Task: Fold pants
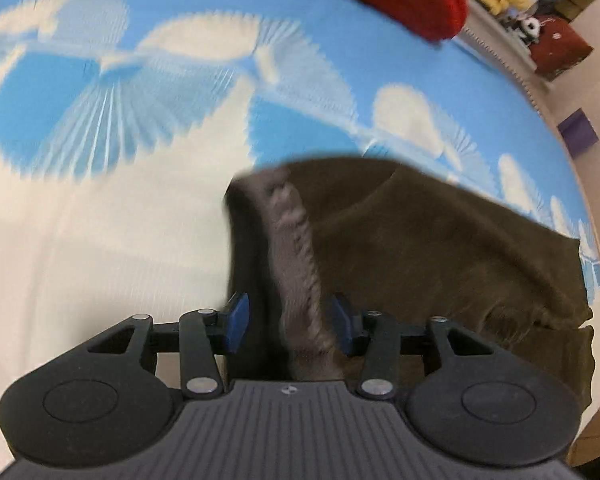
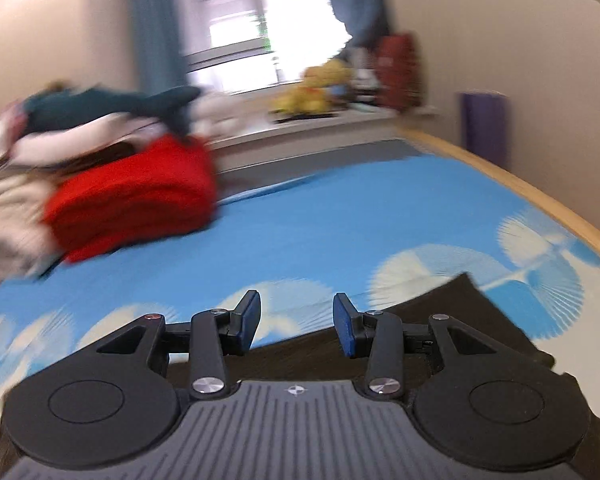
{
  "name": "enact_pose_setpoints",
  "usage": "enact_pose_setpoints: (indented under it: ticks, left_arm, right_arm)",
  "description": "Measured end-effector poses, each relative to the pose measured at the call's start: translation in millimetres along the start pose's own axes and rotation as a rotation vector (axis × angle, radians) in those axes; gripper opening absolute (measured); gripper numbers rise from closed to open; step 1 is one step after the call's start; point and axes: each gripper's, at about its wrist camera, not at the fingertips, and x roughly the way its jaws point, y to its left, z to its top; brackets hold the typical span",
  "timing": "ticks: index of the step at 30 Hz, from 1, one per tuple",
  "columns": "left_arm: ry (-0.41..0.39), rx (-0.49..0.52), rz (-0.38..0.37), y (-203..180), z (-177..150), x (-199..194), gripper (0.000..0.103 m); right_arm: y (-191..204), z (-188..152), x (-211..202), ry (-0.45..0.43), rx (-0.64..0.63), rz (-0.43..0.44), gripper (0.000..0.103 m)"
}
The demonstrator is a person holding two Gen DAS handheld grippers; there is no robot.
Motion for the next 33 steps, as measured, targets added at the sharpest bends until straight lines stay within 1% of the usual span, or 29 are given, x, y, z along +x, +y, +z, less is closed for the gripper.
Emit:
enact_pose_setpoints:
  ticks: [2,4,5,6,7,8,9,10,12,13,14,16,18,20,21,22,23,24,25,26,27,28,29,30,31,32,33]
  left_arm:
    - [0.012,-0.016,0.03,10,-9,5,0.059]
    - [0.016,-0.038,0.038,16,-16,11,0.06]
    - [0.026,-0.033,0.032,15,-18,14,0.062]
    - [0.019,-0.016,0.041,10,-21,17,0.063]
    - [0.011,0.01,0.059,6,-23,19,0.064]
    - [0.005,0.034,0.076,2,-24,20,0.065]
    - [-0.002,0.05,0.097,-3,-25,20,0.062]
    - [-0.007,0.063,0.118,-6,-28,22,0.058]
    - [-0.017,0.108,0.157,-12,-31,16,0.035]
    - [-0.025,0.12,0.165,-14,-31,13,0.028]
    - [-0.038,0.131,0.156,-17,-31,6,0.009]
    - [-0.054,0.13,0.136,-23,-31,-5,0.008]
    - [-0.054,0.163,0.161,-32,-36,-18,0.008]
    - [-0.037,0.196,0.197,-38,-41,-30,0.008]
    - [-0.039,0.182,0.205,-38,-42,-38,0.008]
    - [-0.053,0.143,0.205,-34,-43,-48,0.008]
    - [-0.066,0.104,0.223,-31,-44,-56,0.004]
    - [-0.082,0.08,0.272,-28,-46,-67,0.006]
    - [-0.103,0.059,0.302,-25,-50,-77,0.009]
    - [-0.127,0.017,0.288,-19,-55,-88,0.017]
    - [-0.127,-0.031,0.239,-13,-61,-96,0.026]
    - [-0.106,-0.076,0.176,-7,-68,-99,0.033]
    - [-0.073,-0.113,0.113,-3,-76,-98,0.048]
    - [-0.035,-0.132,0.066,-1,-86,-92,0.059]
    - [-0.005,-0.123,0.055,-2,-96,-84,0.06]
    - [0.029,-0.095,0.071,-5,-105,-74,0.06]
    - [0.08,-0.055,0.107,-9,-112,-64,0.06]
  right_arm:
    - [7,-11,-15,0.004,-0.007,0.019,0.046]
    - [11,-26,-29,0.0,-0.002,-0.011,0.046]
    - [10,-32,-31,0.021,0.004,-0.033,0.046]
    - [12,-34,-31,0.044,0.007,-0.052,0.046]
    - [15,-33,-34,0.047,0.015,-0.067,0.046]
    - [18,-33,-40,0.026,0.029,-0.07,0.046]
    - [20,-33,-43,0.01,0.041,-0.069,0.046]
    - [25,-36,-44,0.004,0.045,-0.067,0.046]
    - [30,-41,-43,0.016,0.026,-0.078,0.046]
    - [33,-44,-43,0.023,0.007,-0.088,0.045]
    - [35,-46,-43,0.024,-0.005,-0.09,0.045]
    - [39,-47,-46,0.015,-0.019,-0.087,0.045]
    - [43,-47,-49,-0.001,-0.025,-0.088,0.045]
    - [43,-47,-48,0.002,-0.011,-0.078,0.046]
    - [43,-47,-48,0.006,-0.002,-0.07,0.045]
    - [43,-47,-48,0.005,0.006,-0.062,0.046]
    - [43,-47,-49,0.002,0.012,-0.053,0.046]
    - [43,-47,-50,0.005,0.014,-0.044,0.046]
    - [44,-48,-50,0.009,0.012,-0.038,0.046]
    - [45,-48,-51,0.01,0.007,-0.032,0.046]
    - [46,-49,-54,0.007,0.002,-0.022,0.046]
    - [47,-49,-55,0.004,-0.002,-0.014,0.046]
    - [48,-50,-57,0.006,-0.01,-0.006,0.046]
    - [49,-51,-59,0.01,-0.019,0.0,0.046]
    - [49,-51,-60,0.012,-0.027,0.002,0.046]
    - [49,-52,-62,0.013,-0.035,0.004,0.046]
    - [48,-53,-63,0.014,-0.038,0.004,0.046]
